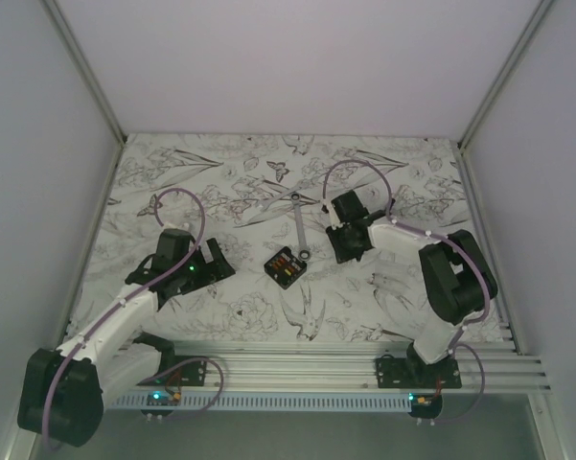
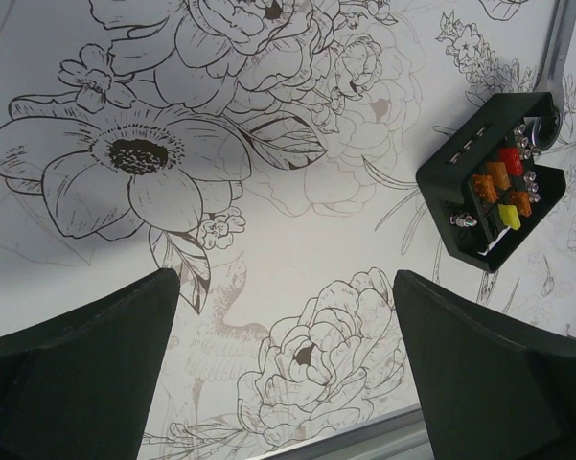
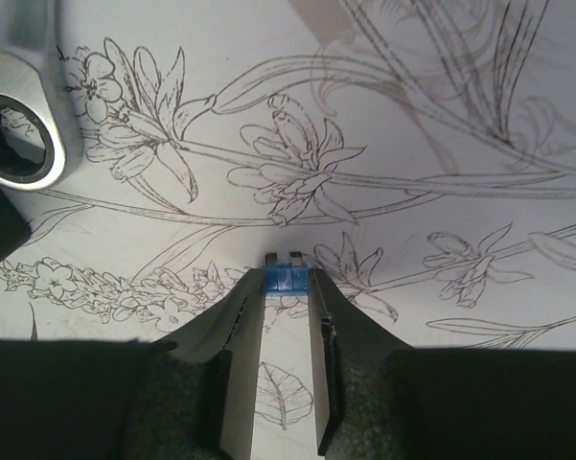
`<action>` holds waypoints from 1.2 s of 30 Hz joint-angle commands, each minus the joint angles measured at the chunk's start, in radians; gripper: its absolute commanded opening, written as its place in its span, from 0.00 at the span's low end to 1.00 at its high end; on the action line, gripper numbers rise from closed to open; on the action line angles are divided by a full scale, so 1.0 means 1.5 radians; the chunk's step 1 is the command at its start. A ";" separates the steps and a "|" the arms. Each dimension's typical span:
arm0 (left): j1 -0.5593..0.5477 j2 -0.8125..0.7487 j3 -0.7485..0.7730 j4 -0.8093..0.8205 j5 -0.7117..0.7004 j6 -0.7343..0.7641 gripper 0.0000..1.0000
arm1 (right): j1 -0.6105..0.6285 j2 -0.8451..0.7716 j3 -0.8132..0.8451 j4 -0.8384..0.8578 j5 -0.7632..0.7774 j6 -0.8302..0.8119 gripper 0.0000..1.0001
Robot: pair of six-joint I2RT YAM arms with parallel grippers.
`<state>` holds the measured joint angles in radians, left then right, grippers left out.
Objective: Snap on the fuse box
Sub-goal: Move the fuse to the center of the board, then pick up the fuse from the center of the board.
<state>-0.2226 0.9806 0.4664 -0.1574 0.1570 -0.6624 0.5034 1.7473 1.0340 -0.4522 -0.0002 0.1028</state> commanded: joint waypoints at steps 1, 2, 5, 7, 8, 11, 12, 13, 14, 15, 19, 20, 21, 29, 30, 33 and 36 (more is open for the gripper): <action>0.001 -0.008 0.003 -0.001 0.014 -0.008 1.00 | 0.022 -0.005 -0.028 -0.013 0.016 0.030 0.31; 0.002 -0.008 0.003 -0.001 0.016 -0.009 1.00 | 0.025 -0.007 -0.030 -0.013 0.018 0.030 0.33; 0.002 -0.007 0.004 0.000 0.018 -0.011 1.00 | 0.027 -0.006 -0.031 -0.021 0.019 0.028 0.37; 0.002 -0.007 0.005 0.000 0.019 -0.012 1.00 | 0.028 -0.007 -0.029 -0.028 0.018 0.024 0.38; 0.002 -0.007 0.004 0.000 0.019 -0.013 1.00 | 0.028 -0.007 -0.028 -0.030 0.018 0.022 0.38; 0.002 -0.007 0.004 0.000 0.019 -0.013 1.00 | 0.028 -0.008 -0.026 -0.030 0.018 0.012 0.38; 0.002 -0.006 0.005 0.000 0.019 -0.013 1.00 | 0.027 -0.007 -0.024 -0.031 0.016 0.010 0.38; 0.002 -0.005 0.005 0.000 0.021 -0.013 1.00 | 0.028 -0.005 -0.022 -0.033 0.011 0.008 0.37; 0.001 -0.004 0.006 0.000 0.021 -0.012 1.00 | 0.028 -0.004 -0.021 -0.035 0.006 0.006 0.37; 0.001 -0.004 0.005 0.000 0.021 -0.013 1.00 | 0.028 -0.005 -0.022 -0.035 0.002 0.005 0.36; 0.001 -0.001 0.006 0.000 0.021 -0.013 1.00 | 0.027 -0.005 -0.022 -0.047 0.012 -0.003 0.36; 0.002 0.001 0.007 0.000 0.021 -0.012 1.00 | 0.028 -0.005 -0.022 -0.049 0.013 -0.005 0.36; 0.001 0.002 0.007 0.000 0.021 -0.013 1.00 | 0.028 -0.004 -0.022 -0.049 0.014 -0.007 0.36; 0.000 0.011 0.013 0.003 0.032 -0.019 1.00 | 0.035 -0.008 -0.024 -0.054 0.015 -0.016 0.27; 0.000 0.013 0.014 0.004 0.035 -0.020 1.00 | 0.038 -0.014 -0.024 -0.053 0.015 -0.018 0.27; -0.002 0.020 0.022 0.011 0.052 -0.027 0.99 | 0.043 -0.032 -0.027 -0.043 0.014 -0.022 0.25; -0.008 0.029 0.033 0.024 0.074 -0.036 0.98 | 0.050 -0.054 -0.026 -0.033 0.015 -0.026 0.24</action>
<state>-0.2234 1.0065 0.4744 -0.1528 0.2100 -0.6926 0.5583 1.7168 1.0046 -0.4820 0.0204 0.0822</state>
